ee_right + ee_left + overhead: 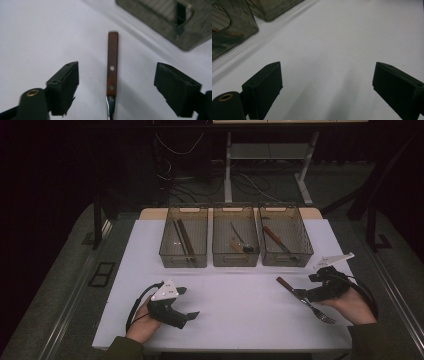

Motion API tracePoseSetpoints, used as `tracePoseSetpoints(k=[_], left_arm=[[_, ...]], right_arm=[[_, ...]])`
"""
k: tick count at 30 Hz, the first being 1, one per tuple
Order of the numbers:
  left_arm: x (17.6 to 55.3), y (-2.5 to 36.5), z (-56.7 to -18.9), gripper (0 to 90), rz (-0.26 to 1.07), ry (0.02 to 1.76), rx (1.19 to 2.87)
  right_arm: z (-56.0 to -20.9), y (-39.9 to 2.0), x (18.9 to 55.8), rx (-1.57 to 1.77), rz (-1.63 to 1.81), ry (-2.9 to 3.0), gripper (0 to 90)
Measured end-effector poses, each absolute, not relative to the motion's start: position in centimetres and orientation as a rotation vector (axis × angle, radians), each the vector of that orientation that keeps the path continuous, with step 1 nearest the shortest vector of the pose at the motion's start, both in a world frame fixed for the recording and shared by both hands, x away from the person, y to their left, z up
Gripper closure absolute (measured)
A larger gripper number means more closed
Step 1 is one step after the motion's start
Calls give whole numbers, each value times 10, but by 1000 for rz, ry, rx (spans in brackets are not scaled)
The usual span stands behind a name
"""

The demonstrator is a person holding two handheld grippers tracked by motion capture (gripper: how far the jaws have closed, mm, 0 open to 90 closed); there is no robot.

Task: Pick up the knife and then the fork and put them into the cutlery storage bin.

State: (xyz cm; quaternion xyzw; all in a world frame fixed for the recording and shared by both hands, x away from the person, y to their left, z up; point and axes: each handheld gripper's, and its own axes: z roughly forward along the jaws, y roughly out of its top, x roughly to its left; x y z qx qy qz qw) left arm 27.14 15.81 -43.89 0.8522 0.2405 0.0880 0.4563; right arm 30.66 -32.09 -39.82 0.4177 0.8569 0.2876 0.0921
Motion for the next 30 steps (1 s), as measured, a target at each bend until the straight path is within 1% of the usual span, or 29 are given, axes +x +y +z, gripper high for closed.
tracePoseSetpoints(k=[2,7,9,12,15,25,30], left_arm=[[271,158,-439,86,217,594,2101],[271,158,-439,86,218,593,2104],[272,158,-439,86,217,593,2104],[272,158,-440,86,217,592,2106],[272,157,-439,86,216,593,2106],[272,157,-440,86,216,588,2112],[272,156,-440,86,210,585,2115]], right_arm=[[-401,-320,309,1242,801,2571,244],[-406,-314,314,1240,685,2643,358],[-407,-312,317,1227,632,2664,432],[-410,-310,321,1223,582,2702,505],[-413,-308,325,1239,565,2728,559],[-422,-296,332,1215,409,2792,651],[-422,-291,334,1197,355,2801,663]])
